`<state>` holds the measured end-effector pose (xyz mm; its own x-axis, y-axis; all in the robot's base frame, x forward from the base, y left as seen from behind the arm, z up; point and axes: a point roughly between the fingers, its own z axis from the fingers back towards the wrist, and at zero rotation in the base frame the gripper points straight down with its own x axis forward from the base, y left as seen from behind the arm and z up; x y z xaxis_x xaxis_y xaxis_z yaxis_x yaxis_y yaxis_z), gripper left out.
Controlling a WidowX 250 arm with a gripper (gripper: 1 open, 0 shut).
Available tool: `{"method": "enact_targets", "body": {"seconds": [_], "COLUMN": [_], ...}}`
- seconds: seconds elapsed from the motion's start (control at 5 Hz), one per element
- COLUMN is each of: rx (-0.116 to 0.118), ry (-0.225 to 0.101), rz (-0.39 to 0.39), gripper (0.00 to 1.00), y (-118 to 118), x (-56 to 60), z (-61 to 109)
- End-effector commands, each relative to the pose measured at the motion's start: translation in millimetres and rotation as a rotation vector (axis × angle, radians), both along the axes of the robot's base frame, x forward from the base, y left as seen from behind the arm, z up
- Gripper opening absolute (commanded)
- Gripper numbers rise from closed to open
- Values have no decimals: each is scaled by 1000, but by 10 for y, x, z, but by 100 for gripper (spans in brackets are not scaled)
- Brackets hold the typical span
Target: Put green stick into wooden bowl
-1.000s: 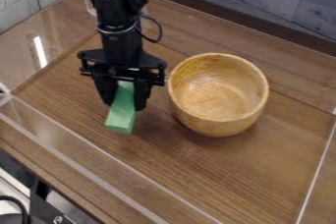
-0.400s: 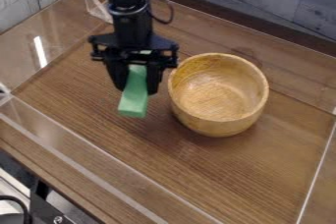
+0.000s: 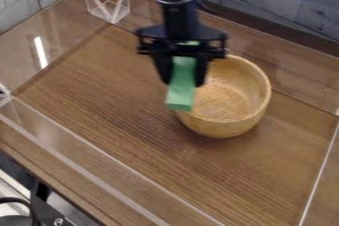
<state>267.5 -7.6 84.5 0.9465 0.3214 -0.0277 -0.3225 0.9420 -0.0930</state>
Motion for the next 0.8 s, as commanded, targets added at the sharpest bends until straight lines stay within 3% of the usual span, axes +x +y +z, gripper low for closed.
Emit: {"method": "enact_targets", "body": {"seconds": [0.0,0.2,0.4,0.6], "rx": [3,-4,-8,-12], "ry": [-68,-74,-81,-87], "rz": [8,1,-1,0], "gripper": [0,0,100,100], "y": [-191,-319,-370,-362], "x": [218,275,317,320], "z": [66,39,29,94]}}
